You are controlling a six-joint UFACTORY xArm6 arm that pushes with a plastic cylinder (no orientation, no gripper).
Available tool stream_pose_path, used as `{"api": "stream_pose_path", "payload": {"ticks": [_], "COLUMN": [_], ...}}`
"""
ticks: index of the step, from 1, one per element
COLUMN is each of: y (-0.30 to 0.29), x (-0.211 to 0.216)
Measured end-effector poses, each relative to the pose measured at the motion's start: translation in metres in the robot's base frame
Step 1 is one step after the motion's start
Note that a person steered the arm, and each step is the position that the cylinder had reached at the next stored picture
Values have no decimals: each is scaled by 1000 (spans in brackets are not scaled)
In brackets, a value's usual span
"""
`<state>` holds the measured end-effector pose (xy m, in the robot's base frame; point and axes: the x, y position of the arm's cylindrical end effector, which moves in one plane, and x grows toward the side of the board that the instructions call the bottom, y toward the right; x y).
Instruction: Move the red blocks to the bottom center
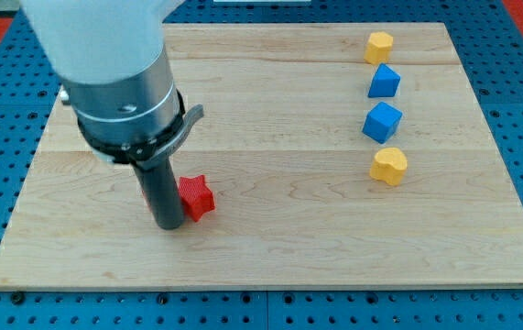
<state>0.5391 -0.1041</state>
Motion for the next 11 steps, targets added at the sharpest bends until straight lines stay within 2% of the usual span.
{"api": "stream_pose_path", "payload": {"ticks": [1,2,3,4,7,8,9,10,11], "y": [-58,-85,-38,44,162,79,-18,-26,56], "x": [1,-36,-43,-25,-14,-53,-30,12,12]}}
